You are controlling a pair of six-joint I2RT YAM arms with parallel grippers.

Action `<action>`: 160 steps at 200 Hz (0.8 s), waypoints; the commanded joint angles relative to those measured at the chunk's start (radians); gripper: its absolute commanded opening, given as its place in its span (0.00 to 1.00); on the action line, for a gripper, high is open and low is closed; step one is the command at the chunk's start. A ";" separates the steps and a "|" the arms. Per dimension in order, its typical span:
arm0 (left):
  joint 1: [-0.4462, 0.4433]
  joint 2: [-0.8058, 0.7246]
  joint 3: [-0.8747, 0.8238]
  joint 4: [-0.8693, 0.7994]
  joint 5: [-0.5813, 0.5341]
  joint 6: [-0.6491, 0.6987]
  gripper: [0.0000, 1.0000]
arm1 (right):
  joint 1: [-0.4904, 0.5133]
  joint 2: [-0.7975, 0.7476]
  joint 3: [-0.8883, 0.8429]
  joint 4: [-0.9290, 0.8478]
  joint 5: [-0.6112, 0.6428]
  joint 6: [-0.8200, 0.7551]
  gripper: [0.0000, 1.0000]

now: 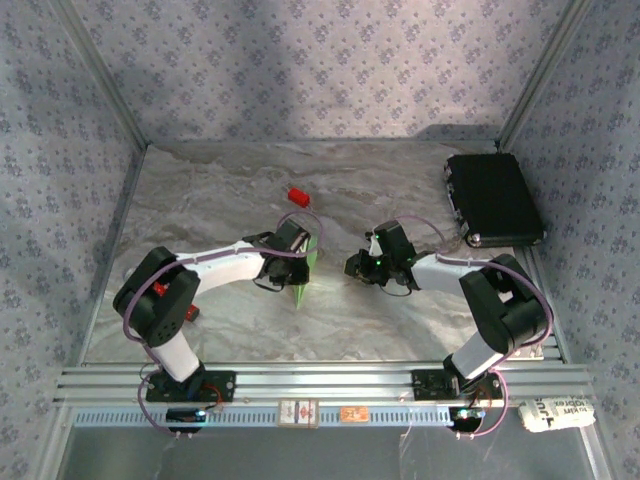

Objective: Fold a paper plane with a square sheet of paper (pick it up from the middle)
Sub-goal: Move the paper plane to the center of the table.

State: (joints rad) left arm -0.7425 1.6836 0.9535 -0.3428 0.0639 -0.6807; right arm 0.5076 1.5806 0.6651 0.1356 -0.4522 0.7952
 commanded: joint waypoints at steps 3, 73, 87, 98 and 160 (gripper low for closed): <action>-0.011 0.015 0.028 -0.009 0.012 0.013 0.20 | 0.008 0.012 0.022 -0.007 -0.006 -0.018 0.18; -0.029 0.040 0.042 -0.026 -0.002 0.022 0.21 | 0.008 0.008 0.015 -0.007 -0.003 -0.018 0.18; -0.032 0.046 0.047 -0.034 -0.006 0.024 0.21 | 0.008 0.007 0.013 -0.005 -0.001 -0.019 0.18; -0.034 0.052 0.050 -0.037 -0.010 0.024 0.22 | 0.007 0.005 0.010 -0.003 -0.002 -0.019 0.18; -0.055 0.092 0.084 -0.106 -0.070 0.039 0.22 | 0.004 -0.002 0.008 -0.009 0.012 -0.018 0.18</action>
State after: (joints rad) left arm -0.7845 1.7466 1.0035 -0.3801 0.0414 -0.6655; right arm 0.5095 1.5806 0.6651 0.1356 -0.4519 0.7948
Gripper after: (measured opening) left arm 0.221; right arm 0.178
